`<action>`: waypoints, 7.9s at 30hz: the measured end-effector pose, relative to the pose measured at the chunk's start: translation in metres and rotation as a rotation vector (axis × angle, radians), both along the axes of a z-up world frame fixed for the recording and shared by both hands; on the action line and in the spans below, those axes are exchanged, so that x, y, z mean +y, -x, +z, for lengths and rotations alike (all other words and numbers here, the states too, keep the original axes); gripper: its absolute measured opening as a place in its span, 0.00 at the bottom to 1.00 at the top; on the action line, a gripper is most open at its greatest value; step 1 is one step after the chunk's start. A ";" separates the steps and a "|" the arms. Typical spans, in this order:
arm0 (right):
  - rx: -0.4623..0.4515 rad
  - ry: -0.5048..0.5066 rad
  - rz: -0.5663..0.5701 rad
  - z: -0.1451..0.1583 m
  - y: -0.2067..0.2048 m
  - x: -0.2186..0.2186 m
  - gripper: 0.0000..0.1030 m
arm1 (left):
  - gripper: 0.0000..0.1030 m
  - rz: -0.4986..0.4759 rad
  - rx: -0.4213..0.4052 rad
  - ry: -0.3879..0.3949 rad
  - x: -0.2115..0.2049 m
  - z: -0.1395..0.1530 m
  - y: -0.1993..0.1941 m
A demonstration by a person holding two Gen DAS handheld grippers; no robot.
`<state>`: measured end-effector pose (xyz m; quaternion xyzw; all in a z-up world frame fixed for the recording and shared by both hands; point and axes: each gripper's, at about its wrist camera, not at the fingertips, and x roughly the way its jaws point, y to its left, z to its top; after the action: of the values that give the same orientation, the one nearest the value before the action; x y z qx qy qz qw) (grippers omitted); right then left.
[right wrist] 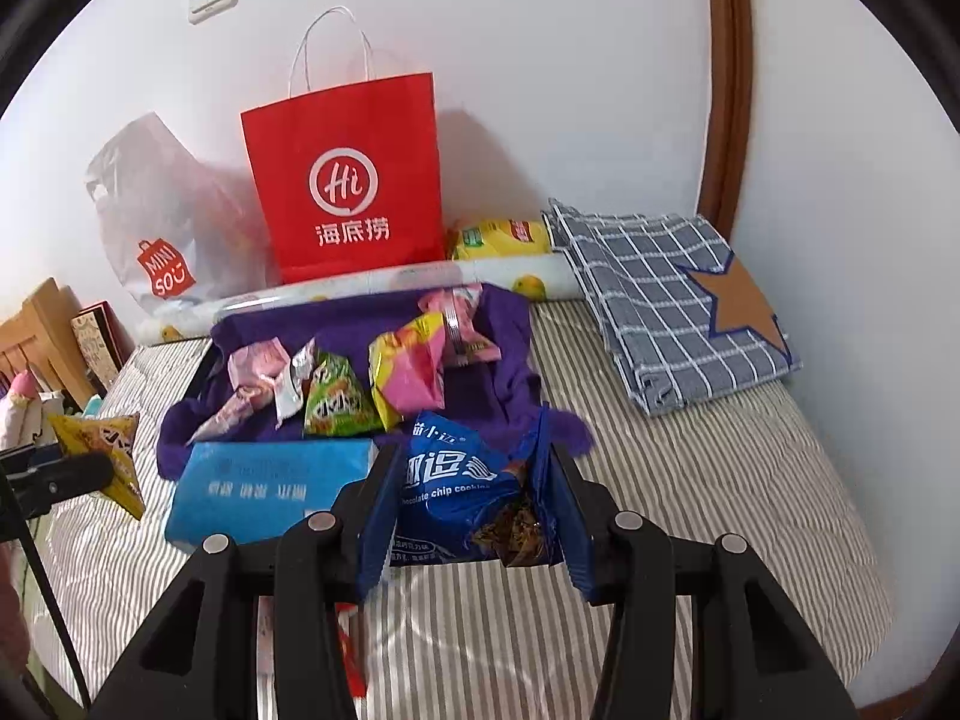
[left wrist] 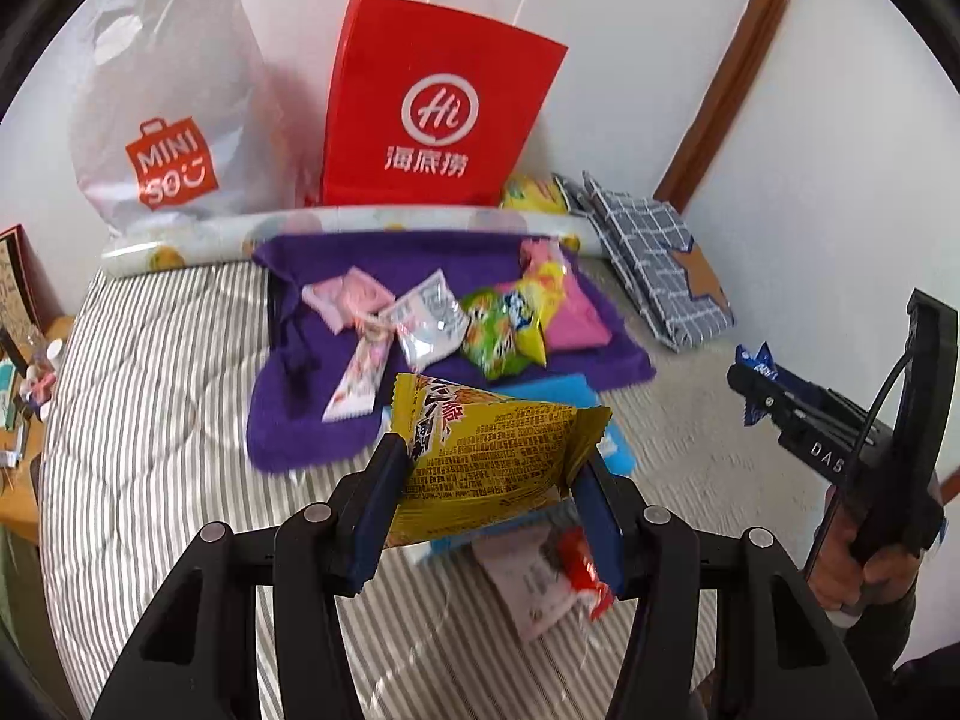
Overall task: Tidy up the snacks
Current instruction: 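Carry the cookie bag and yellow chip bag with both tools over the towel, then lower both tools over the towel and open them to drop both bags, then move both open tools back and grasp the red candy packet with the right tool, then grasp the white-pink packet with the left tool while the right tool holds the red packet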
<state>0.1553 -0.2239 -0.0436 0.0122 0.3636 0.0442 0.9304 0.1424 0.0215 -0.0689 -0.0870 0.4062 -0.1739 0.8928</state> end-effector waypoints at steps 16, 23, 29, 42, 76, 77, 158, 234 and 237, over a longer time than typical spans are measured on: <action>-0.031 -0.035 0.056 0.004 -0.066 0.019 0.44 | 0.54 0.053 -0.008 0.022 0.009 0.017 -0.068; -0.045 -0.046 0.086 0.011 -0.104 0.034 0.44 | 0.54 0.049 -0.034 0.019 0.010 0.033 -0.108; -0.042 -0.048 0.121 0.012 -0.141 0.045 0.44 | 0.54 0.040 -0.027 -0.017 0.010 0.035 -0.145; 0.020 0.009 0.191 -0.025 -0.206 0.075 0.44 | 0.54 0.037 0.047 -0.081 0.019 -0.008 -0.199; 0.173 0.076 0.216 -0.071 -0.223 0.071 0.44 | 0.54 0.014 0.191 -0.082 0.008 -0.051 -0.221; 0.173 0.076 0.212 -0.072 -0.224 0.071 0.44 | 0.54 0.014 0.192 -0.081 0.008 -0.052 -0.221; 0.167 -0.053 0.146 -0.051 0.038 0.061 0.72 | 0.74 0.082 0.075 -0.101 0.034 0.009 0.000; 0.156 -0.099 0.019 -0.108 0.057 -0.039 0.37 | 0.39 0.074 0.087 -0.323 -0.097 -0.121 0.027; 0.176 -0.114 0.019 -0.114 0.046 -0.037 0.37 | 0.40 0.065 0.054 -0.330 -0.098 -0.122 0.029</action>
<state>0.1094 -0.2612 -0.1575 0.0654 0.4409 0.0722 0.8923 0.1133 -0.0768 -0.1908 0.0432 0.4500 -0.0737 0.8890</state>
